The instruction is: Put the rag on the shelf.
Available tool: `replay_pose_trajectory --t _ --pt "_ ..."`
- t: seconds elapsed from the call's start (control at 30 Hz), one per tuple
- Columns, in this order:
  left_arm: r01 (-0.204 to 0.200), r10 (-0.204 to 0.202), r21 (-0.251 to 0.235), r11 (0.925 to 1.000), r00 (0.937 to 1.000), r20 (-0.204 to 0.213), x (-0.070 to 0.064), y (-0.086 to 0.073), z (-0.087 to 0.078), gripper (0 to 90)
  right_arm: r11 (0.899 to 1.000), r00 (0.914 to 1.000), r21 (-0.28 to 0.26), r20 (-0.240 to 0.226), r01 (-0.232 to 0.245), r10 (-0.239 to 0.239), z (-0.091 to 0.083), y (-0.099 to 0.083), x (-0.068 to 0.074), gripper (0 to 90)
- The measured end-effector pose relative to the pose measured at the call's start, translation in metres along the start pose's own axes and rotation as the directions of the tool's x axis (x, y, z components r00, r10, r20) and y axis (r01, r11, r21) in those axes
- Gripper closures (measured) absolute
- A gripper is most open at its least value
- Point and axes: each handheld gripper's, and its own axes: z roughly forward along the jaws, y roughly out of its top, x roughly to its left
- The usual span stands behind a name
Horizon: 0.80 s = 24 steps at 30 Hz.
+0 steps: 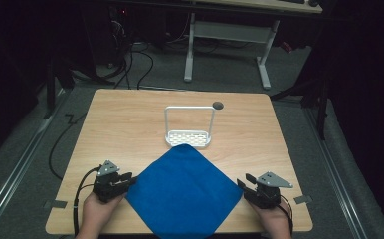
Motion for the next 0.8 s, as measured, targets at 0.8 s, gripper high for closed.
replay_pose_trajectory --t 0.8 --pt "-0.127 0.126 0.071 0.9894 0.9919 0.01 -0.016 -0.004 0.009 90.0 0.973 0.9915 0.213 -0.115 0.084 -0.061 0.013 -0.009 0.032 90.0"
